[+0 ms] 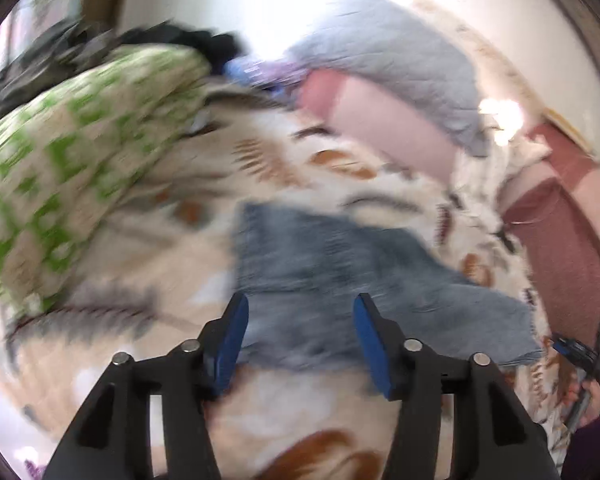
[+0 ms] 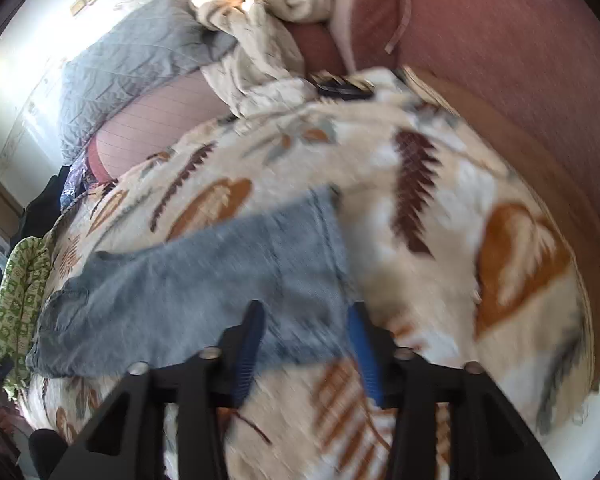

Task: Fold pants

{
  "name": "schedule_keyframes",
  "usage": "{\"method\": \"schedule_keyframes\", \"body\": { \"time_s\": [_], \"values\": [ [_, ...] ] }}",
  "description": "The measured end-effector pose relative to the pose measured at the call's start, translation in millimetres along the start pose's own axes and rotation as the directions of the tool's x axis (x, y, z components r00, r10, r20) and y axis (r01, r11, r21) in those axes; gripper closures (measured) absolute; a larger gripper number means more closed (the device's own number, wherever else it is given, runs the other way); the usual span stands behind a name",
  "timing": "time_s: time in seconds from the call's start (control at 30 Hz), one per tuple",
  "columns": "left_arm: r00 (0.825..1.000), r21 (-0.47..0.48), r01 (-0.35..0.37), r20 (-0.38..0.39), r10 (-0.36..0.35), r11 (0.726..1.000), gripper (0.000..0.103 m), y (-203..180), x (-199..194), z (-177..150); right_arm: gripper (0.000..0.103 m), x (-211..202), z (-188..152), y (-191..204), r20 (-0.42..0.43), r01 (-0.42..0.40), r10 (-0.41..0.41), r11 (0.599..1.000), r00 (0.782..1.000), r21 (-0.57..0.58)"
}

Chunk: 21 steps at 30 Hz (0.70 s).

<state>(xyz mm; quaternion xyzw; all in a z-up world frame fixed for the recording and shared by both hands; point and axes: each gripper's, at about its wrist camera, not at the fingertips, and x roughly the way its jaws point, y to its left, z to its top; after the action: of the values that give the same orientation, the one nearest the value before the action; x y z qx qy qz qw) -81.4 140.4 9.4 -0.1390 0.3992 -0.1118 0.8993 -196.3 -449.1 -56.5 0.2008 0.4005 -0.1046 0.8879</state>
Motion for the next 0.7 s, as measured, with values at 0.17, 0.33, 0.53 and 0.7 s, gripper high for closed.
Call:
{"method": "schedule_keyframes", "body": {
  "time_s": [0.17,0.33,0.53,0.7],
  "values": [
    [0.996,0.159,0.082,-0.046,-0.076,0.984,0.042,-74.6,43.8,-13.9,0.049,33.1,13.6,40.9,-0.054,-0.020,0.017,0.998,0.998,-0.058],
    [0.992,0.276,0.094,-0.107,-0.066,0.957,0.042,-115.8,83.2,-38.6,0.049,66.4,9.2,75.2,-0.132,-0.009,-0.007,0.993,0.991,-0.119],
    [0.980,0.296,0.093,-0.196,-0.034,0.951,0.042,-103.7,103.3,-60.6,0.049,97.9,-14.1,79.6,-0.264,0.059,-0.113,0.977,0.958,-0.204],
    [0.976,0.326,0.114,-0.212,-0.044,0.939,0.042,-100.1,101.2,-69.4,0.048,97.3,-33.3,82.2,-0.311,0.096,-0.173,0.964,0.934,-0.248]
  ]
}}
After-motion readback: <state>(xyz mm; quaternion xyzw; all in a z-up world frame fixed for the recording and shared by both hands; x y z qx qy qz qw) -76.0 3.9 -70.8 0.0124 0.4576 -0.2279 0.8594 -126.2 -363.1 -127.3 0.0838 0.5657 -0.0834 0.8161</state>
